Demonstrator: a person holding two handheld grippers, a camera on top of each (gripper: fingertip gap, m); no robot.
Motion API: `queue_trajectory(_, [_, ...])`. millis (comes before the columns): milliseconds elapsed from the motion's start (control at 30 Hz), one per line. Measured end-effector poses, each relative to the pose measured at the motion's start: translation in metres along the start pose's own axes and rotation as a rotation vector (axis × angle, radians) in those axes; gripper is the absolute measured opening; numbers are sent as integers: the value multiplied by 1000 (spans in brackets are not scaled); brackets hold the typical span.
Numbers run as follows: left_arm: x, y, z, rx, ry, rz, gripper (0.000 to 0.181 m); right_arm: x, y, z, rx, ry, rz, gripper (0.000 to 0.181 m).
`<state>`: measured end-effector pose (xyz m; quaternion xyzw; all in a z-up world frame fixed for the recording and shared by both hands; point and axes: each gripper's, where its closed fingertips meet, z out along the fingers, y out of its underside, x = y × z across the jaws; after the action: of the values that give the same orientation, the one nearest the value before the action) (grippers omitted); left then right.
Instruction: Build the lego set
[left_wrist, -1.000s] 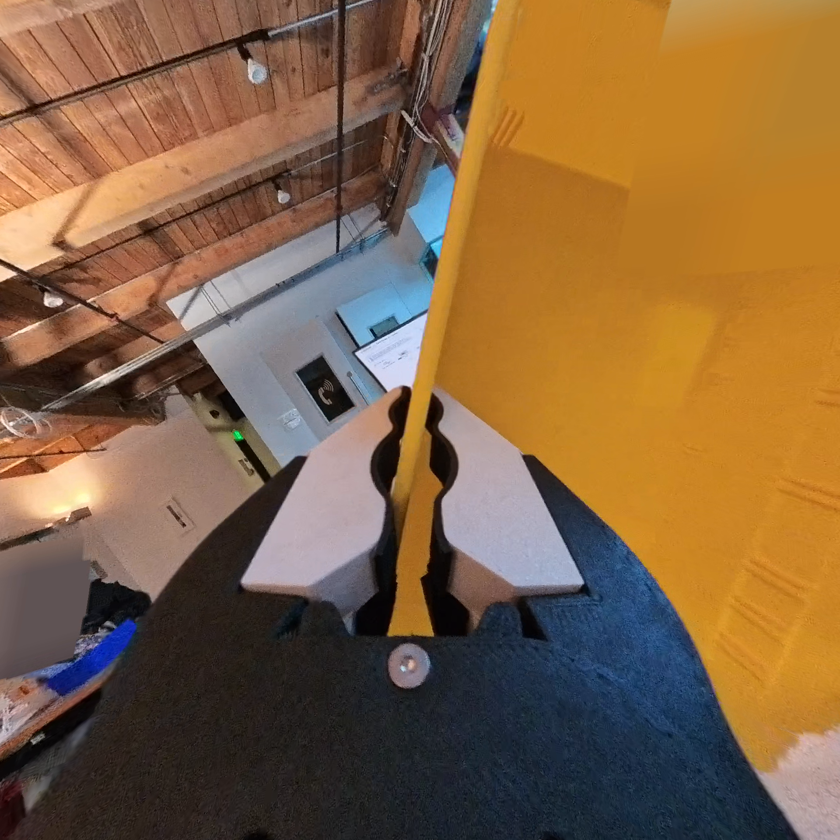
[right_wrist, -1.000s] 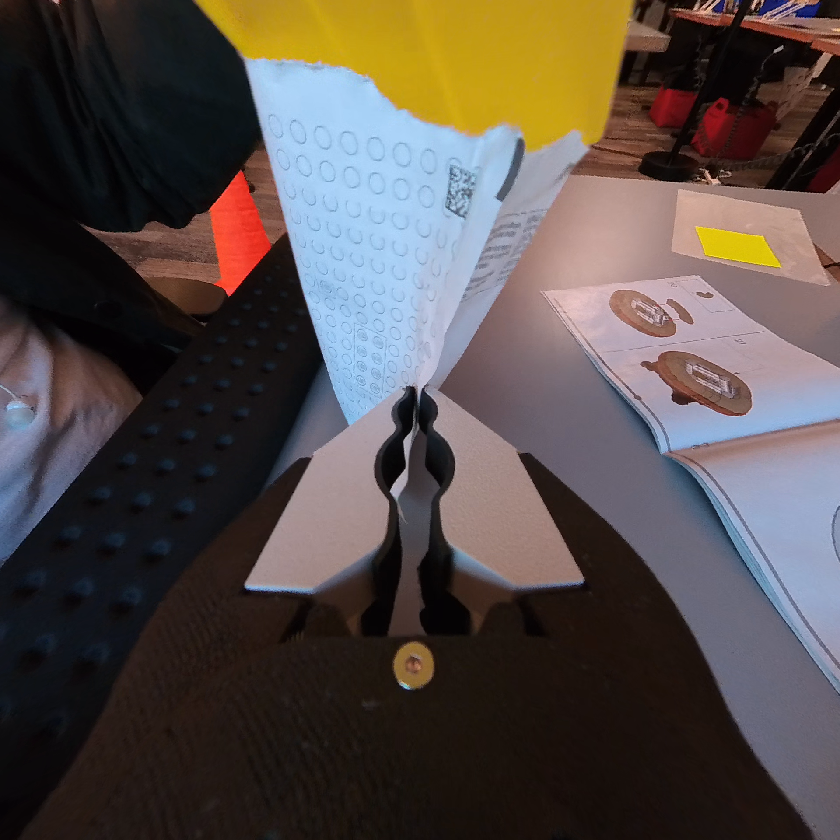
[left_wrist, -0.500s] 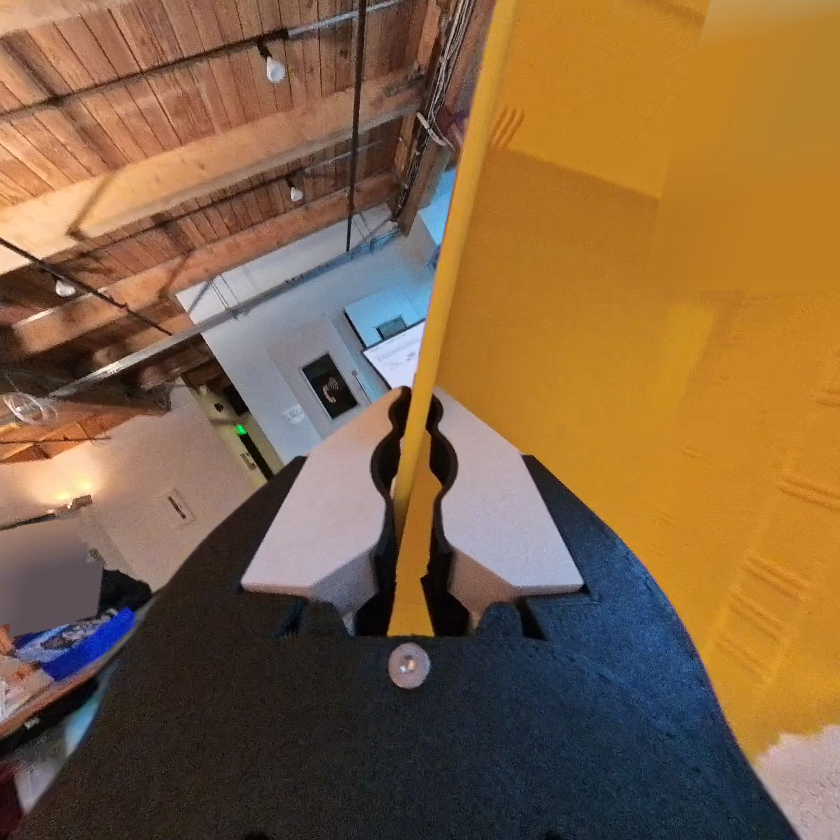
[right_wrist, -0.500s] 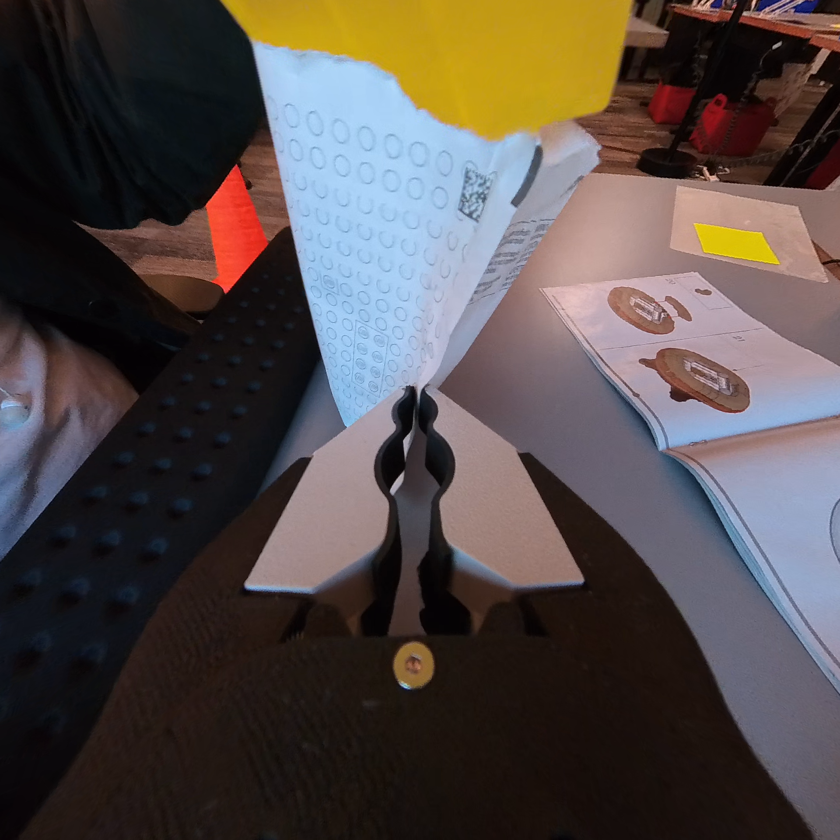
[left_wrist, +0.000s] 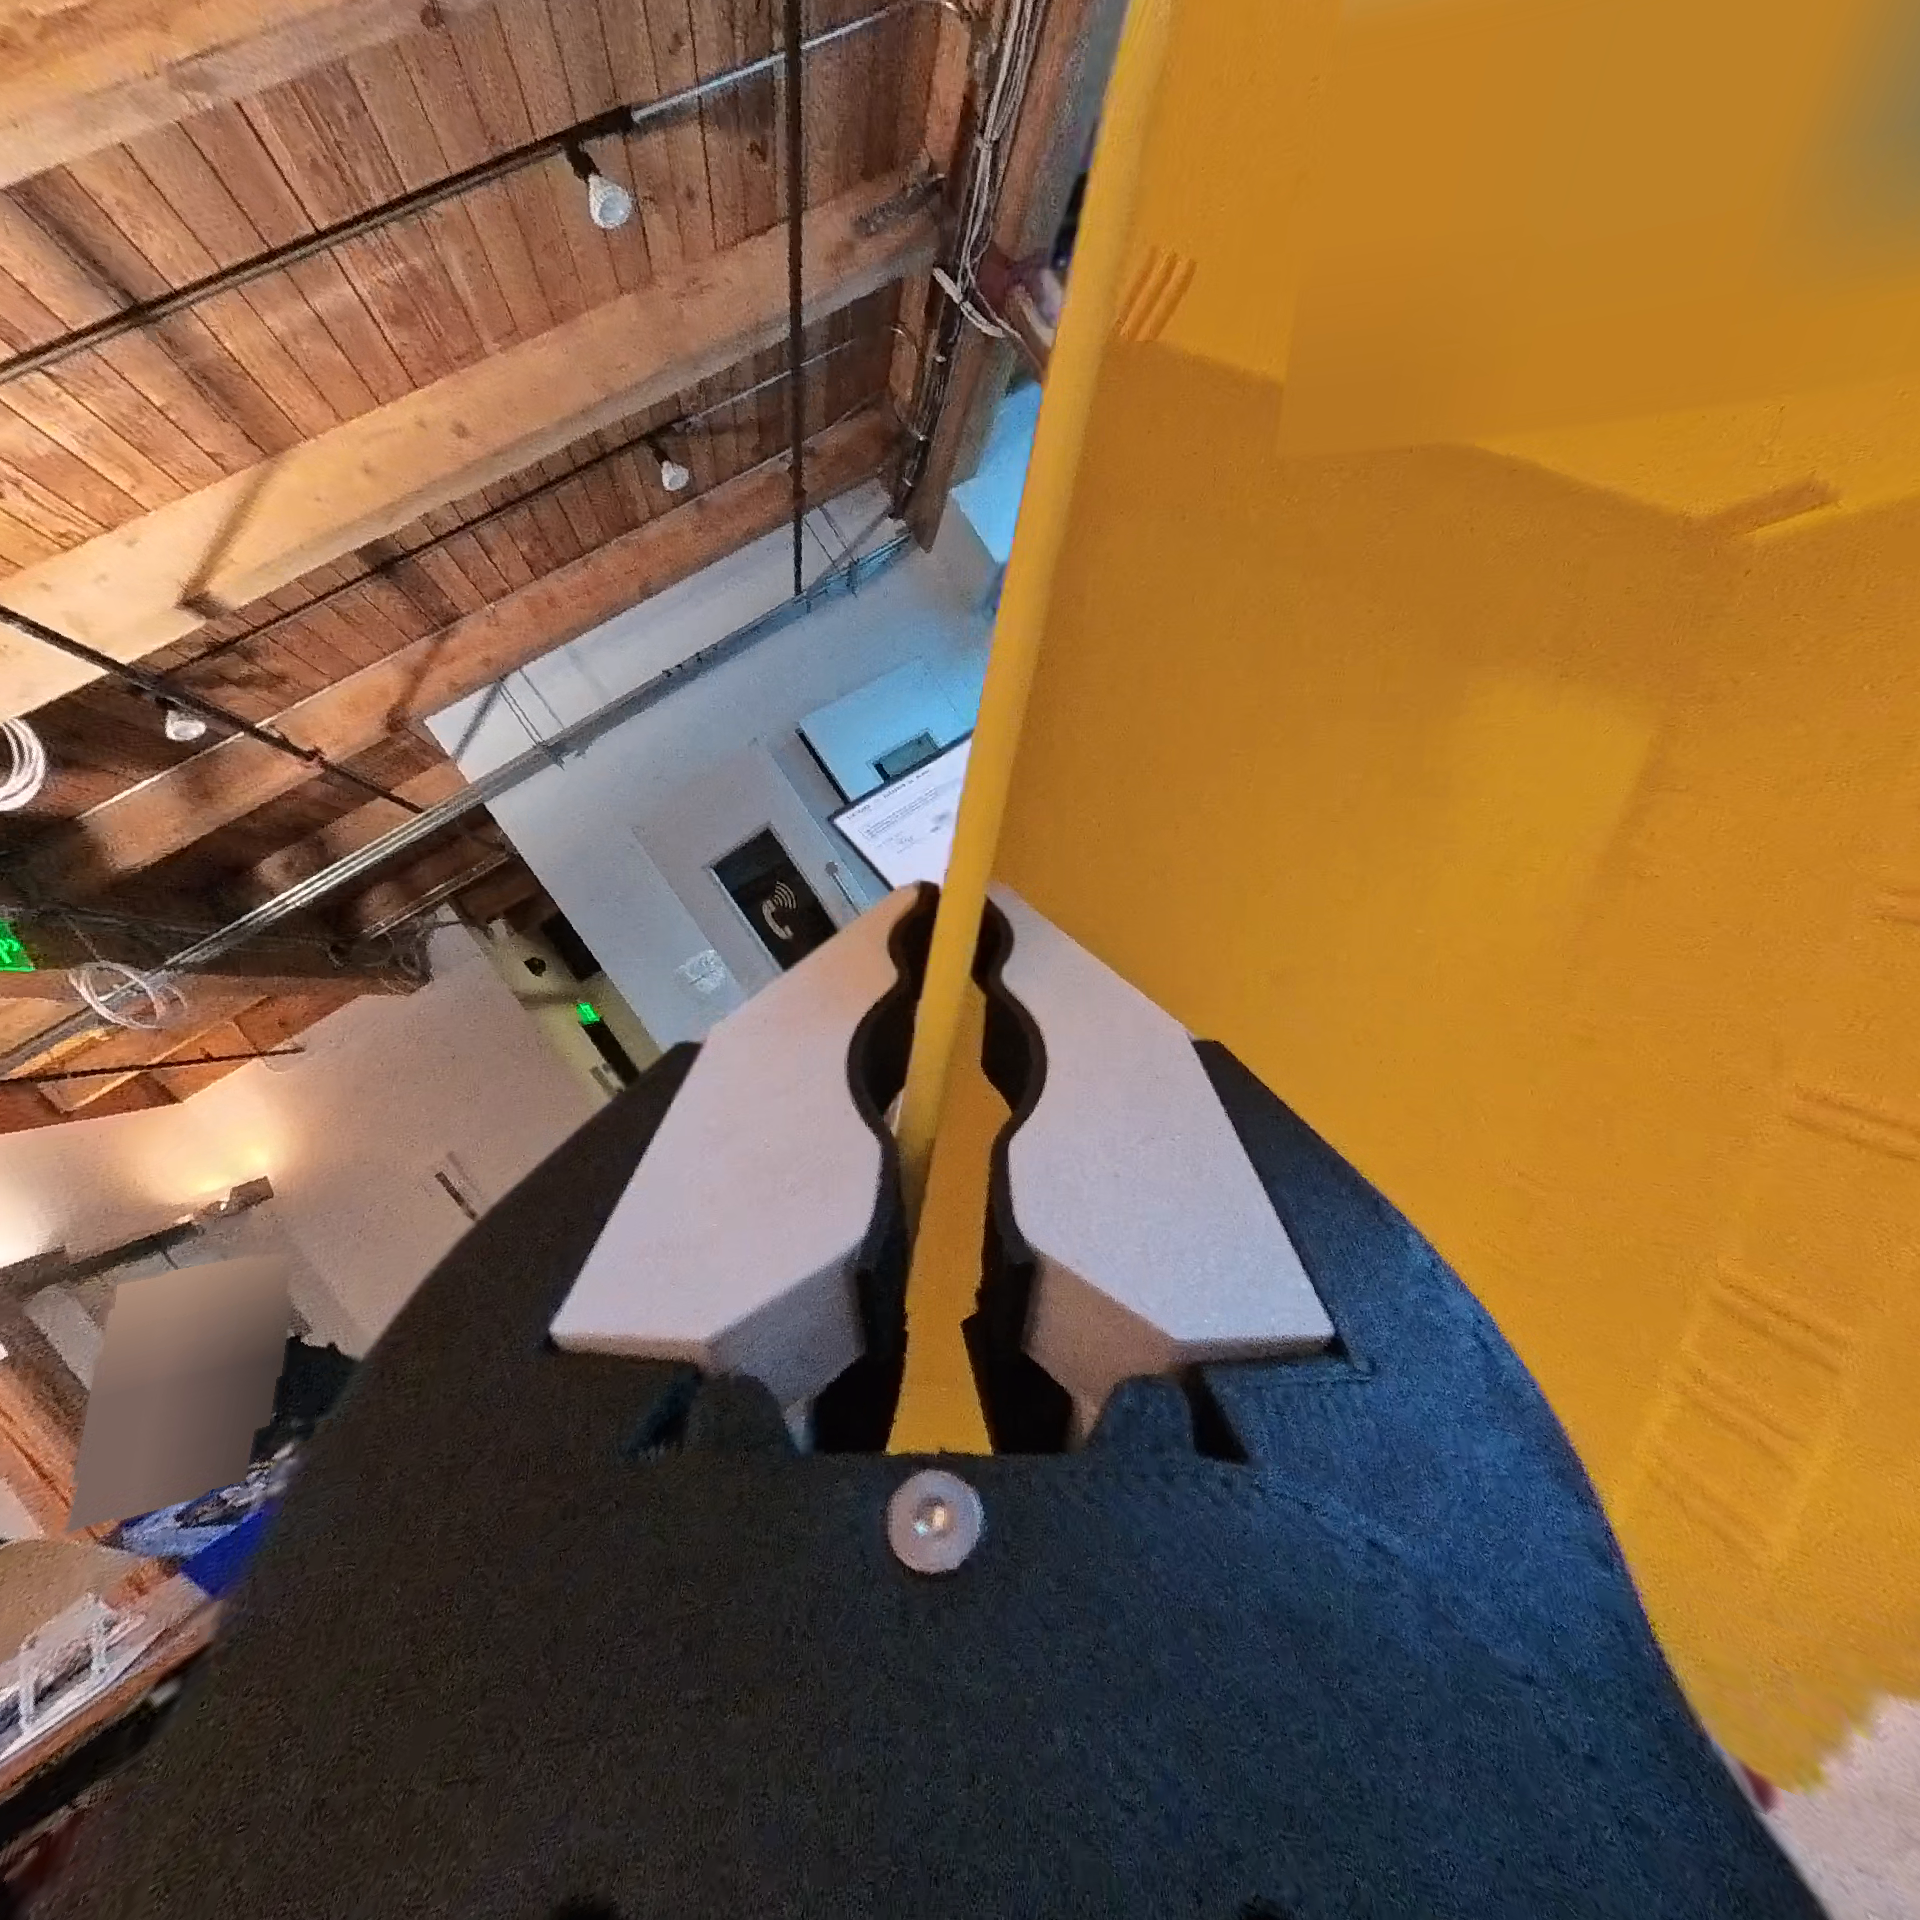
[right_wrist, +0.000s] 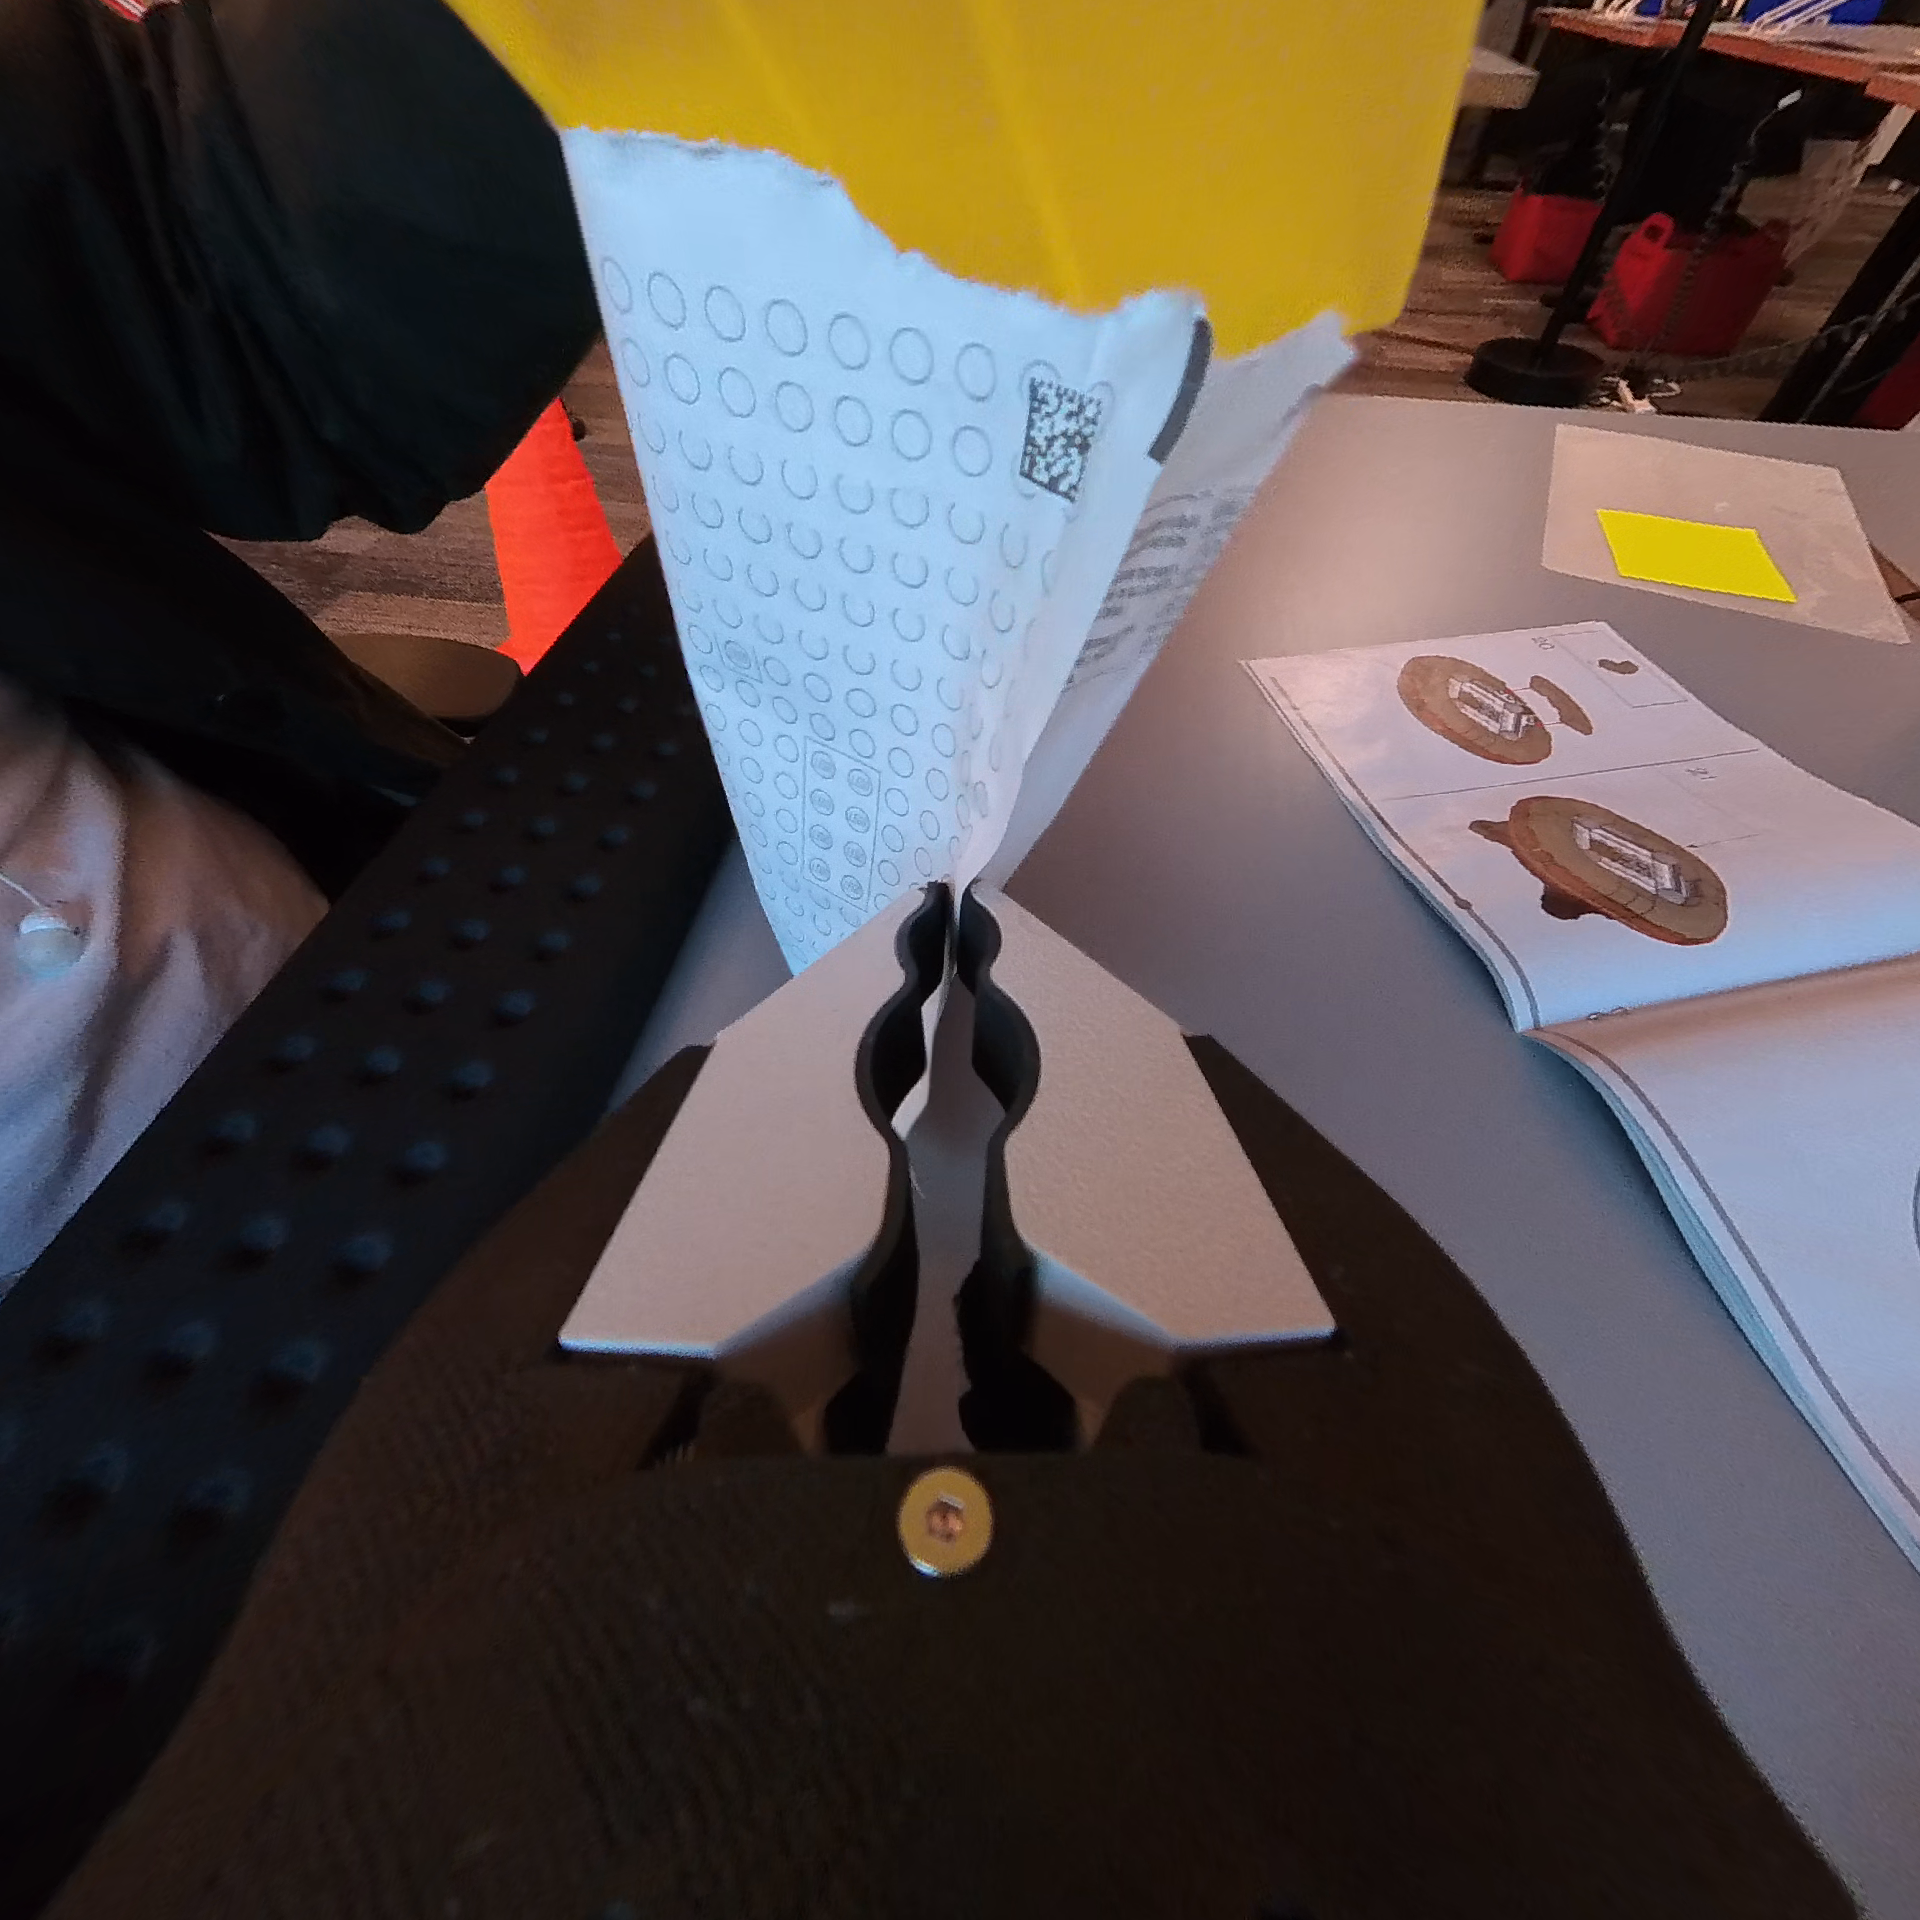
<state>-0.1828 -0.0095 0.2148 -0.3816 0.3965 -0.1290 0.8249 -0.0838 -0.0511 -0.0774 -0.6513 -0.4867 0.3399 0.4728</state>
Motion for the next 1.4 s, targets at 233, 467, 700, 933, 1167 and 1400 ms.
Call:
queue_trajectory(233, [2, -3, -2, 24, -15, -17, 4, 2, 3, 1, -15, 7, -8, 0])
queue_trajectory(467, [-23, 1, -17, 31, -79, -60, 4, 1, 1, 0, -23, 20, -33, 0])
queue_trajectory(700, [-10, 1, -12, 12, -60, -18, 4, 1, 1, -1, -22, 26, -35, 0])
queue_trajectory(933, [-6, -1, -30, 112, -162, 39, 4, 1, 2, -1, -14, 16, -16, 0])
queue_trajectory(1167, [-10, -7, -45, 210, -229, 23, 3, 3, 3, -1, -8, 17, 0, 0])
queue_trajectory(1400, [-5, -8, -46, 220, -223, 45, 3, 5, 5, -1, -11, 21, 3, 0])
